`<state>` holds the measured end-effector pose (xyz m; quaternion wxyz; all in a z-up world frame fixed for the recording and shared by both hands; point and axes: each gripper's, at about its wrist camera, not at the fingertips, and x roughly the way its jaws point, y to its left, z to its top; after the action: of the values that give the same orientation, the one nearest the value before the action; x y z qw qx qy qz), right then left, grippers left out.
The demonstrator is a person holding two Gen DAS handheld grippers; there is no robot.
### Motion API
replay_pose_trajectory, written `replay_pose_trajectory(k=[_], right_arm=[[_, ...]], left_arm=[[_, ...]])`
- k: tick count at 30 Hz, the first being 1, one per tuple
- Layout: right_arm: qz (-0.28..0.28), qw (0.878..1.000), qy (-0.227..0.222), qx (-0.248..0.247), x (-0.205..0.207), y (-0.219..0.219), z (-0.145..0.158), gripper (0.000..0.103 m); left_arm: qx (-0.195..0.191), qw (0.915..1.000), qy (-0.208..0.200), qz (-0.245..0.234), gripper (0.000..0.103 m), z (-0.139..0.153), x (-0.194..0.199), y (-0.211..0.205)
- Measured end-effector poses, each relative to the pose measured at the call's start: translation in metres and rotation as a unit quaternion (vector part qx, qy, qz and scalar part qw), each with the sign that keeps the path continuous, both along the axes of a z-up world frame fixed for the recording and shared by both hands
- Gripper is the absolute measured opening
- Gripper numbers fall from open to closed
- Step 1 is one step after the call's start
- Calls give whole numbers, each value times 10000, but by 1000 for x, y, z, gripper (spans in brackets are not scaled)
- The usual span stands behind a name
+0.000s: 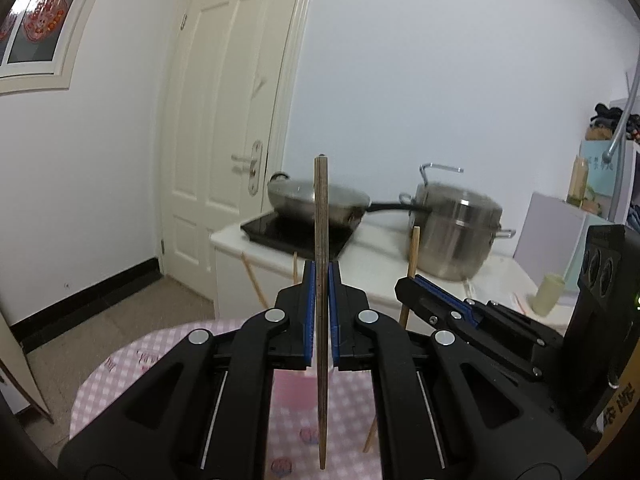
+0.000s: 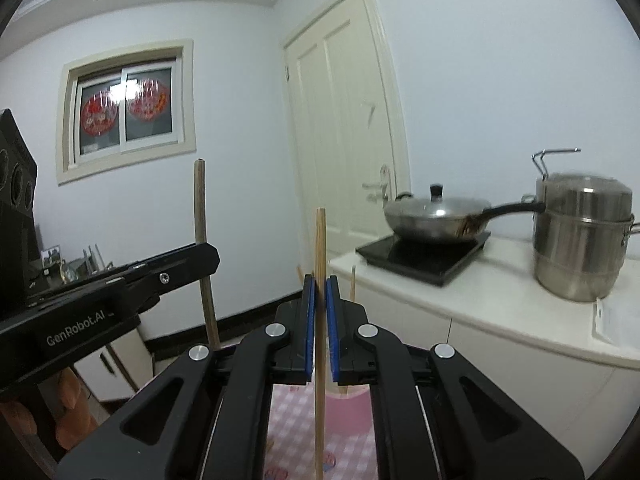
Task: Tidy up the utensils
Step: 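Lift both held chopsticks upright and carry them over the pink cup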
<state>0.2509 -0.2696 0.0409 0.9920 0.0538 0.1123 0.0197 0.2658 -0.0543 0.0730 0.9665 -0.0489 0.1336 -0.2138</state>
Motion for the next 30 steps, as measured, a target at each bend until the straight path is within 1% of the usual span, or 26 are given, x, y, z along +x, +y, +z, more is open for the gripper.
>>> replay_pose_trajectory(k=[5,11,15,19,23,27,30], right_arm=[[-110,9994,-309,-73,7,-7,7,4],[-249,9978,-616,-43,18,-18,12,4],[-335,9955,-888,-2,26,-23,19,4],[-341,9940,-1042,20,34,-24,20,4],[-383,9934,-1081,-17,44,-23,14,4],[-393,9943,-990,-11,54,-24,4,4],[-400,9949,-922,11,59,-25,-3,4]], left_arm=[[-97,9999,-74,-38,6,4,19,-10],[-245,9995,-172,-92,6,3,41,-17],[-402,9987,-297,-37,6,5,51,-14],[-579,9974,-411,116,6,5,61,-8],[-723,9962,-432,200,6,-2,73,-7],[-835,9947,-512,312,6,-12,82,-5],[-803,9937,-633,467,6,-19,86,-9]])
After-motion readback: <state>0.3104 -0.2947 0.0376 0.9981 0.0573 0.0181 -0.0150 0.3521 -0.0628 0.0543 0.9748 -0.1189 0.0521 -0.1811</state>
